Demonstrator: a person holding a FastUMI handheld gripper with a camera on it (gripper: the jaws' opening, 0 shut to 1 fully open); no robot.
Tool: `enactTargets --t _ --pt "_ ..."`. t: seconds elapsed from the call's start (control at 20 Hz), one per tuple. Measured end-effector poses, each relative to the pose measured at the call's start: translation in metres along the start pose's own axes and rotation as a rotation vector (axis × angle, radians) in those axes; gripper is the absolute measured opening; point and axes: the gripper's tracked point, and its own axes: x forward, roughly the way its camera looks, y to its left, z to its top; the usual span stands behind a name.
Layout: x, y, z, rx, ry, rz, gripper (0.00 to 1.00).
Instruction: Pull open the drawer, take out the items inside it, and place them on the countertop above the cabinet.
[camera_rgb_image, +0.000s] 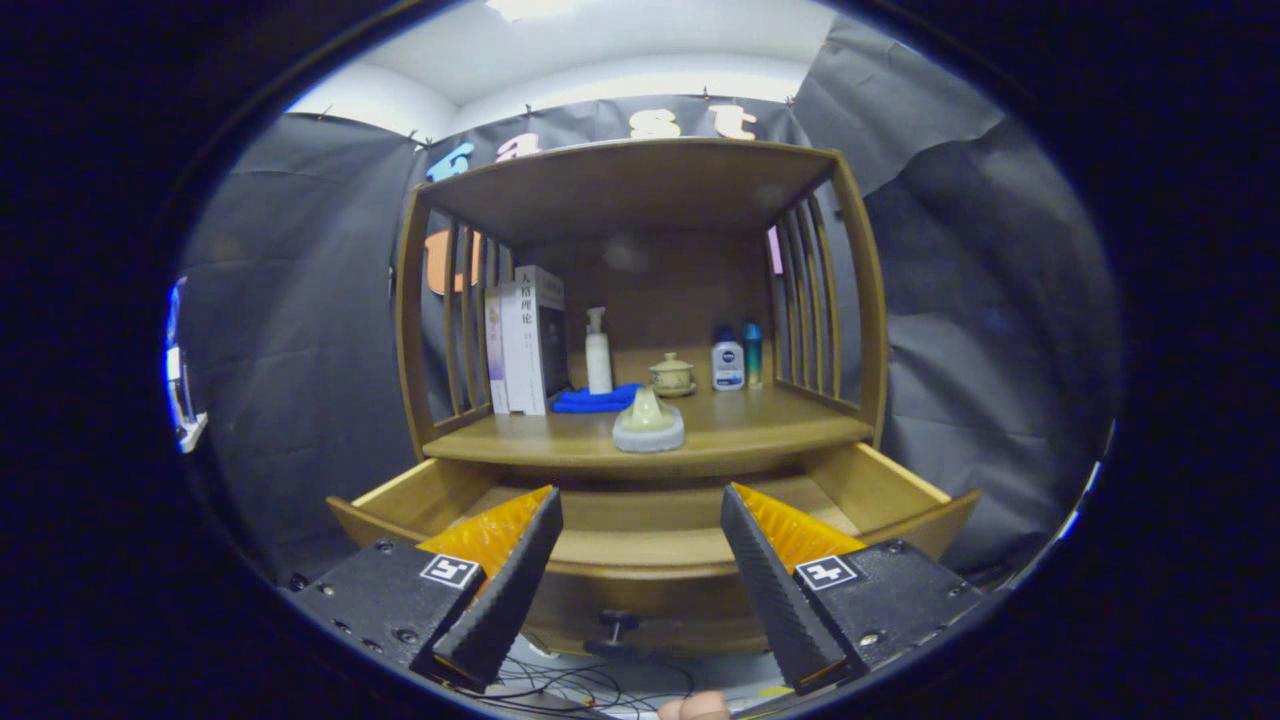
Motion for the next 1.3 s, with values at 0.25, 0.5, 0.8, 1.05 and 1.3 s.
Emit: enactTargets --t 0.25,0.5,0.8,1.05,1.3 --pt "-0.015 0.003 -0.039 0.003 -0.026 -0.016 1.0" --pt "-0.01 0.003 -0.063 -0.055 -0.013 -0.034 1.0" --pt "0.014 0.0 -0.082 -0.046 0.028 -0.064 1.0" --pt "0.018 -0.001 -0.081 -0.08 0.026 -0.095 1.0" --pt "0.017 0.0 -0.077 -0.075 0.025 -0.095 1.0"
